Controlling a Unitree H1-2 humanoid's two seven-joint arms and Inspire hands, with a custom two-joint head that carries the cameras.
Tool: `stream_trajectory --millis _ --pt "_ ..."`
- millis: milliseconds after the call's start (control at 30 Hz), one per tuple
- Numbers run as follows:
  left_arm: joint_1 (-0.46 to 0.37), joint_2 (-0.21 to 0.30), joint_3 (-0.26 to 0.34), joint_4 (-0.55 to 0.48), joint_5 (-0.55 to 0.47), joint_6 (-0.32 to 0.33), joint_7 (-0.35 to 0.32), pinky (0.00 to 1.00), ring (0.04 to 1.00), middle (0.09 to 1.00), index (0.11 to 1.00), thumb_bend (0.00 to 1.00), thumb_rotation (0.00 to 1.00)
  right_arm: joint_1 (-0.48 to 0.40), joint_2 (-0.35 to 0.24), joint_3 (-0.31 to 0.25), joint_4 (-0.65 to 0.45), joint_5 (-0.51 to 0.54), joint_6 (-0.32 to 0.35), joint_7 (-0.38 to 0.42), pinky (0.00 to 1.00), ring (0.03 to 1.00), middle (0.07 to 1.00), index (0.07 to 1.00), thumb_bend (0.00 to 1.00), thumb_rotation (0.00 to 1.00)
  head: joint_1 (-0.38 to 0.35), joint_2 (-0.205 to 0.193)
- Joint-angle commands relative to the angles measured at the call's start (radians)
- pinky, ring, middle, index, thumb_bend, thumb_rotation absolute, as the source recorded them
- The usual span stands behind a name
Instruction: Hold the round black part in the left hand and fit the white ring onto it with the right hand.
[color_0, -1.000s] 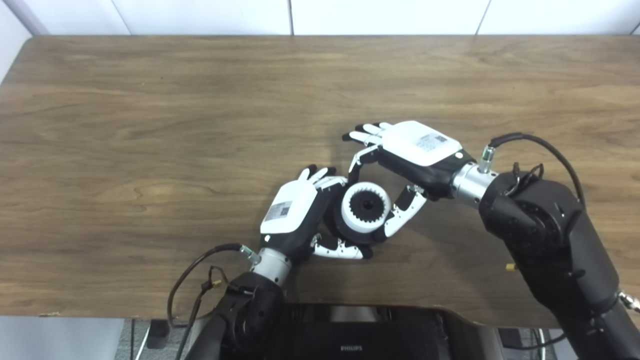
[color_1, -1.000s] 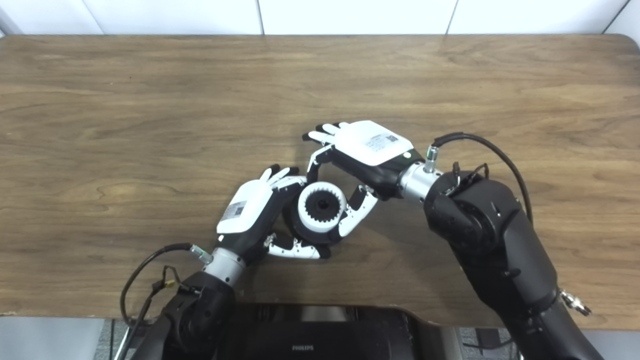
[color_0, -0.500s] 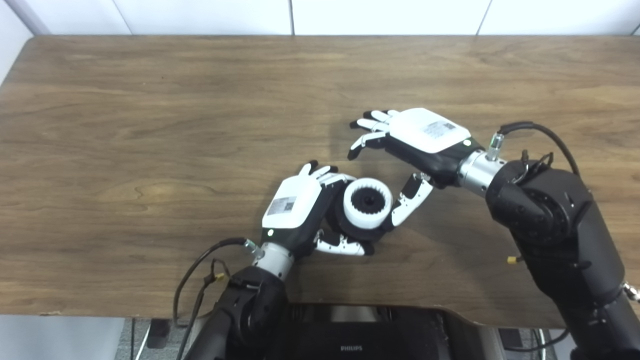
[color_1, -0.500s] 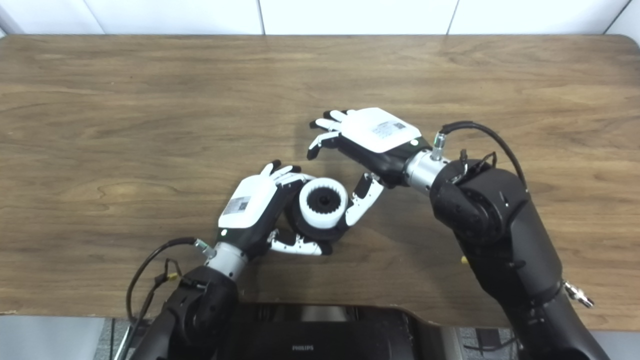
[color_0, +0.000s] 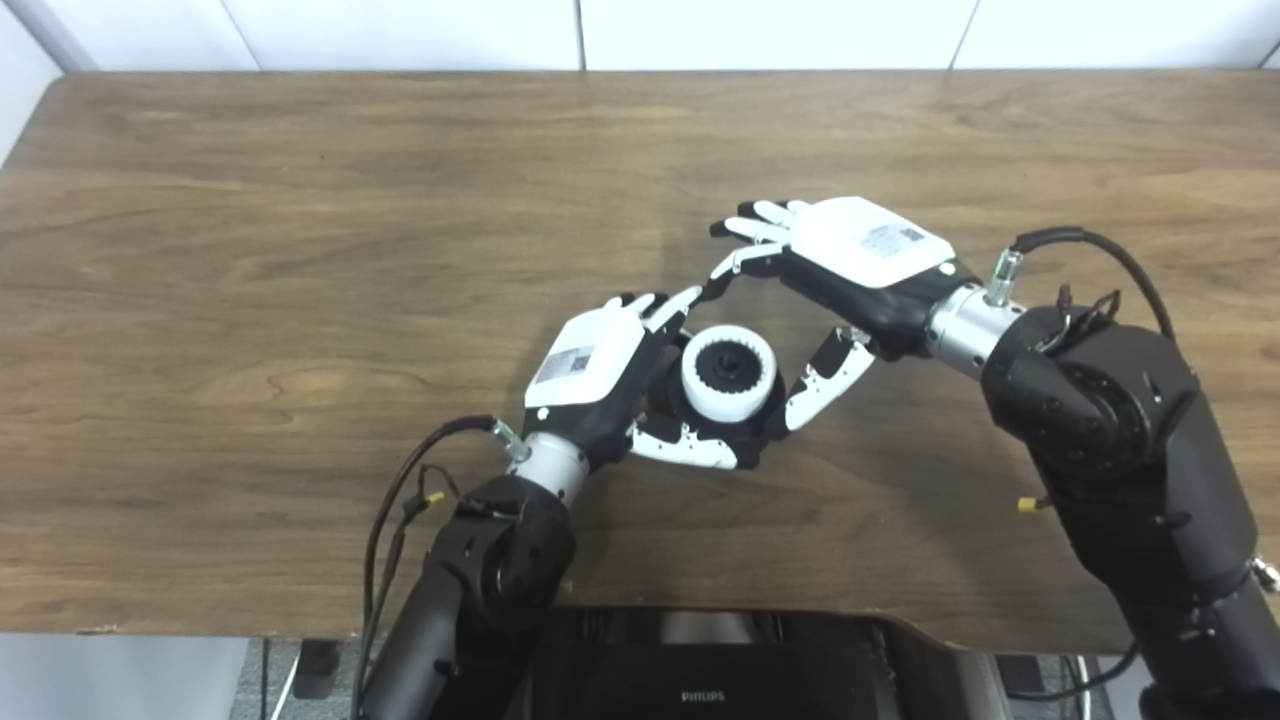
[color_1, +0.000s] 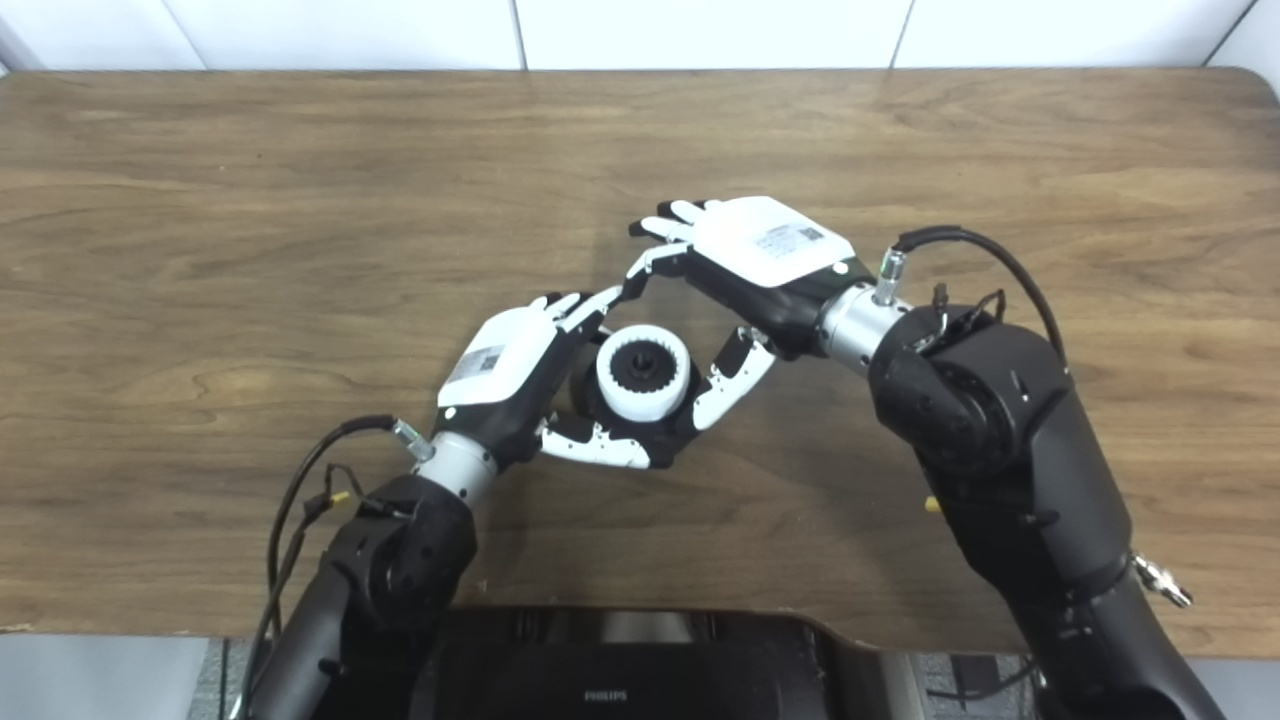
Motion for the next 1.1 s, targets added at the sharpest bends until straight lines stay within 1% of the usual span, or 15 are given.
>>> stream_trajectory --millis 0,100,200,233,333,433,500,600,733,833,933,1067 --pt "0.009 0.024 0.021 0.035 0.019 0.076 -0.066 1.00 0.966 0.938 0.927 1.00 0.38 -0.031 -0.002 -0.020 -0.022 0.001 0.003 -0.029 1.00 1.000 0.952 0.753 1.00 0.31 0.003 0.000" --pt "0.002 0.028 0.029 0.026 0.016 0.103 -0.121 1.00 0.995 0.973 0.951 1.00 0.36 -0.033 0.000 -0.026 -0.018 0.001 0.006 -0.033 1.00 1.000 0.951 0.751 1.00 0.30 0.007 -0.004" --pt "-0.012 0.044 0.029 0.015 0.038 0.123 -0.184 1.00 1.000 0.996 0.979 1.00 0.36 -0.033 0.000 -0.032 -0.012 0.002 0.003 -0.043 1.00 1.000 0.950 0.750 1.00 0.30 0.013 -0.009" --pt "-0.018 0.051 0.032 0.009 0.049 0.127 -0.214 1.00 1.000 0.999 0.987 1.00 0.36 -0.033 0.001 -0.035 -0.012 0.000 0.004 -0.045 1.00 1.000 0.950 0.751 1.00 0.30 0.016 -0.012" --pt "-0.033 0.074 0.036 -0.004 0.061 0.129 -0.279 1.00 1.000 1.000 0.999 1.00 0.38 -0.035 0.005 -0.039 -0.010 -0.008 0.009 -0.043 1.00 1.000 0.953 0.756 1.00 0.31 0.017 -0.016" --pt "-0.054 0.108 0.037 -0.023 0.071 0.129 -0.379 1.00 1.000 1.000 1.000 1.00 0.39 -0.041 0.009 -0.045 -0.008 -0.007 0.011 -0.045 1.00 1.000 0.952 0.756 1.00 0.31 0.022 -0.022" --pt "-0.063 0.128 0.035 -0.039 0.081 0.129 -0.424 1.00 1.000 1.000 1.000 1.00 0.39 -0.047 0.011 -0.048 -0.007 -0.007 0.014 -0.042 1.00 1.000 0.952 0.756 1.00 0.31 0.023 -0.023" --pt "-0.064 0.152 0.038 -0.065 0.091 0.126 -0.455 1.00 1.000 1.000 1.000 1.00 0.38 -0.057 0.015 -0.052 -0.001 -0.005 0.018 -0.043 1.00 1.000 0.957 0.758 1.00 0.32 0.029 -0.031" --pt "-0.059 0.170 0.055 -0.093 0.081 0.119 -0.462 1.00 1.000 1.000 1.000 1.00 0.36 -0.064 0.019 -0.055 0.006 -0.002 0.018 -0.050 1.00 1.000 0.959 0.755 1.00 0.31 0.031 -0.039" --pt "-0.056 0.180 0.085 -0.136 0.041 0.117 -0.472 1.00 1.000 1.000 1.000 1.00 0.37 -0.063 0.020 -0.056 0.009 -0.005 0.018 -0.060 1.00 1.000 0.958 0.750 1.00 0.31 0.033 -0.047" --pt "-0.068 0.199 0.120 -0.177 -0.009 0.115 -0.502 1.00 1.000 1.000 1.000 1.00 0.38 -0.059 0.017 -0.056 0.015 -0.010 0.017 -0.069 1.00 1.000 0.956 0.749 1.00 0.31 0.038 -0.054" --pt "-0.087 0.225 0.156 -0.199 -0.059 0.118 -0.516 1.00 1.000 1.000 1.000 1.00 0.38 -0.054 0.016 -0.057 0.025 -0.008 0.015 -0.084 1.00 1.000 0.956 0.749 1.00 0.31 0.046 -0.061"
